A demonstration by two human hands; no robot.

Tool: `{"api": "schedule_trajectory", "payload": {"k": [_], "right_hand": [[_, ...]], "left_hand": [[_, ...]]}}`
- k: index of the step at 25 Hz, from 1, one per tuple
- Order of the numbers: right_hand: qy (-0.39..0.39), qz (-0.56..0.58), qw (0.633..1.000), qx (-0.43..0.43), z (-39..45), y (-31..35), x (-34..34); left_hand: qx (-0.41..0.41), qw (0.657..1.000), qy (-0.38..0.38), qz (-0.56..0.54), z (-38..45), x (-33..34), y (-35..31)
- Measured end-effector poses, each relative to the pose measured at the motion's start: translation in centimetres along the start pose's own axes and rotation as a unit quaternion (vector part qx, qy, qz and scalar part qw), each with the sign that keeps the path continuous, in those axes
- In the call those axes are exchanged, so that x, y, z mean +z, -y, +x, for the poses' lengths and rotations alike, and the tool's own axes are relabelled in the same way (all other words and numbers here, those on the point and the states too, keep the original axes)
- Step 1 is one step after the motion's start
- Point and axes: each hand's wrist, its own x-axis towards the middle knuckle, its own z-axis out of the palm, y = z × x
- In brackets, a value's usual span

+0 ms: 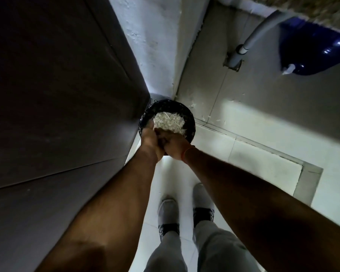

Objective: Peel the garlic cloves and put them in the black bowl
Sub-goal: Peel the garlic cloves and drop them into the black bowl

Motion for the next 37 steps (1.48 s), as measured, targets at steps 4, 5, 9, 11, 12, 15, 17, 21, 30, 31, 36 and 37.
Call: {"api": "schedule_trajectory", "payload": {"k": [4,5,9,11,12,15,17,21,30,31,36,37], "right_hand": [[0.022,-0.194,0.981,0.013,0.4,-0.3,-0.7],[0.001,-0.153,0.988,-0.014,0.0,0.6,-1.0],[-0.025,-0.111,0.992,-0.059,-2.5,1.6,-0.5],[0.012,-0.17,0.985,0.008,-2.6,-0.1,-0.5],[0.012,-0.182,0.983,0.035,-2.8,-0.7,-0.7],[-0.061,-0.169,0.981,-0.072,-4.0,-0.5,-1.1],[-0.027,-0.165,0.978,-0.128,-4.6,0.0,-1.0],[-0.025,-0.111,0.992,0.053,-8.3,0.3,-3.0],[-0.19,-0.065,0.979,0.02,-32.2,8.9,-14.2],[-0.213,-0.06,0.975,0.022,-35.9,9.7,-15.3],[-0.341,-0.026,0.937,0.073,-54.0,9.8,-18.6],[-0.358,-0.018,0.929,0.088,-56.9,9.1,-18.8]], "left_hand": [[0.036,0.999,-0.026,0.009,-0.9,-0.7,0.1],[0.035,0.999,-0.023,0.008,-1.1,-0.7,0.4],[0.025,0.999,0.025,-0.035,-2.0,0.3,-0.8],[0.044,0.999,-0.004,-0.008,-1.7,-0.2,-1.5],[0.054,0.998,-0.022,0.018,-1.4,-0.7,-1.5],[0.032,0.999,-0.012,0.039,-1.6,-1.1,-0.9],[0.018,0.998,0.0,0.052,-2.7,-0.5,-0.5],[0.099,0.965,-0.046,0.238,-7.6,0.8,0.0],[0.332,0.666,0.062,0.665,-32.5,7.2,-0.4],[0.341,0.639,0.083,0.685,-35.3,8.2,-0.1],[0.418,0.499,0.177,0.738,-48.2,13.5,4.7],[0.432,0.47,0.196,0.744,-50.2,14.5,6.1]]}}
